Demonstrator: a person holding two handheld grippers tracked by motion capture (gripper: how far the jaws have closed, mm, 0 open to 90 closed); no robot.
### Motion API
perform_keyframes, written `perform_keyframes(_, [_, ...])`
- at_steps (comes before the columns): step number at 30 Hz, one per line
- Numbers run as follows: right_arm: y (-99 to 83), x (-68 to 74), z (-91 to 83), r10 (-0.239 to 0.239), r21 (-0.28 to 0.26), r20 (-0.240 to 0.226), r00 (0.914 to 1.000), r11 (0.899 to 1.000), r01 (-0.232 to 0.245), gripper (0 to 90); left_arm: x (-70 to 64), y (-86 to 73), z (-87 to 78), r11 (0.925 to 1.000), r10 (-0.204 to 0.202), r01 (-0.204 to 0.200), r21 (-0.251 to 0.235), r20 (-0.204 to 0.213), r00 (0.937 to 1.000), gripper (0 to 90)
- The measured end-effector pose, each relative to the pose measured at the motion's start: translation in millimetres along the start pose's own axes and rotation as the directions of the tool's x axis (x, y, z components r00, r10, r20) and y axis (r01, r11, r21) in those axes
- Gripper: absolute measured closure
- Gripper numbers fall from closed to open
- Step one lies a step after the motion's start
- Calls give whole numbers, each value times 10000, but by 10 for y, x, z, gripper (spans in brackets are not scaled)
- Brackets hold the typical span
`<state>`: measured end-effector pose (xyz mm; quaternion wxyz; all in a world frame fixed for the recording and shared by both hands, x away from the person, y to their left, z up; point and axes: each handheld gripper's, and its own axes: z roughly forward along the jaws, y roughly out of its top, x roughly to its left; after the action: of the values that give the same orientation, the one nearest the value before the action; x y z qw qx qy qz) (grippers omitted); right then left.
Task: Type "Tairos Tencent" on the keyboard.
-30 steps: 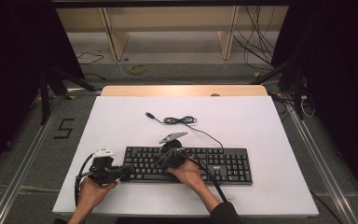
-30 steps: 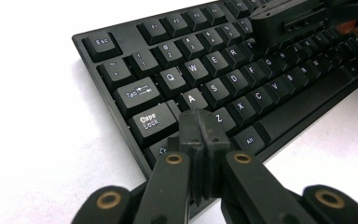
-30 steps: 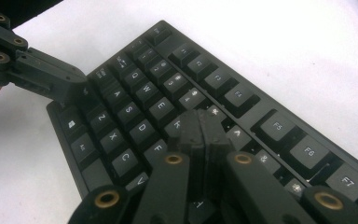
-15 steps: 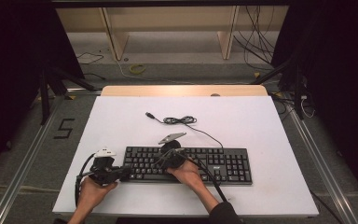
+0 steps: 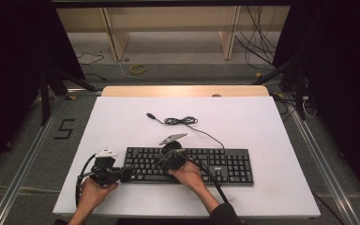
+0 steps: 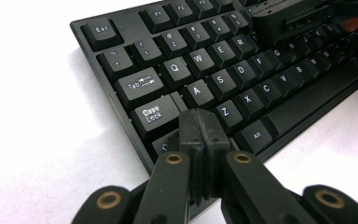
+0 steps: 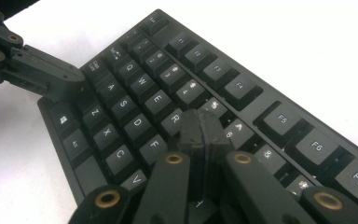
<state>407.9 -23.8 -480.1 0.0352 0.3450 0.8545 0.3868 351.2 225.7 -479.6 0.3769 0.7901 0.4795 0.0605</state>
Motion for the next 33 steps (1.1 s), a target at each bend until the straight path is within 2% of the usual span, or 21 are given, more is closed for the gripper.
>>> perform_keyframes(4, [-4, -19, -44, 237, -223, -165, 9996, 9995, -241, 878, -1, 18, -27, 9994, 56, -52, -344, 110, 9999, 868])
perform_keyframes(7, [-8, -14, -102, 137, -511, -333, 9994, 9986, -154, 801, -10, 34, -28, 9982, 139, -128, -594, 188, 9997, 829])
perform_keyframes(10, [-21, -14, -132, 93, -660, -374, 9993, 9978, -118, 772, -28, 50, -42, 9956, 204, -179, -924, 255, 9995, 807])
perform_keyframes(11, [-31, -28, -167, 169, -795, -445, 9989, 9966, -204, 726, -31, 52, -43, 9947, 241, -210, -1007, 300, 9993, 782])
perform_keyframes(15, [-46, -55, -225, 260, -993, -577, 9980, 9945, -317, 665, -48, 65, -46, 9909, 269, -204, -1334, 471, 9985, 725])
perform_keyframes(16, [-50, -61, -264, 285, -1079, -610, 9977, 9935, -350, 601, -50, 68, -50, 9895, 278, -200, -1432, 527, 9982, 688])
perform_keyframes(18, [-51, -62, -283, 267, -1132, -605, 9978, 9930, -335, 586, -48, 76, -51, 9872, 319, -212, -1582, 658, 9973, 666])
perform_keyframes(19, [-58, -70, -321, 256, -1247, -580, 9980, 9917, -327, 543, -51, 80, -44, 9869, 251, -136, -1608, 697, 9973, 602])
perform_keyframes(22, [-68, -82, -356, 293, -1355, -539, 9981, 9901, -364, 509, -50, 91, -26, 9872, 235, -126, -1587, 669, 9975, 561])
perform_keyframes(23, [-81, -95, -392, 335, -1430, -589, 9977, 9888, -416, 472, -51, 97, -23, 9865, 215, -107, -1632, 648, 9977, 509])
perform_keyframes(24, [-81, -95, -392, 335, -1430, -589, 9977, 9888, -416, 472, -55, 102, -21, 9856, 134, -25, -1689, 632, 9979, 509])
perform_keyframes(26, [-93, -112, -450, 426, -1569, -552, 9976, 9863, -508, 417, -52, 108, -14, 9848, 125, -14, -1738, 627, 9980, 450])
perform_keyframes(33, [-102, -130, -557, 417, -1742, -503, 9979, 9834, -499, 357, -47, 121, 13, 9828, 4, 98, -1845, 552, 9985, 386])
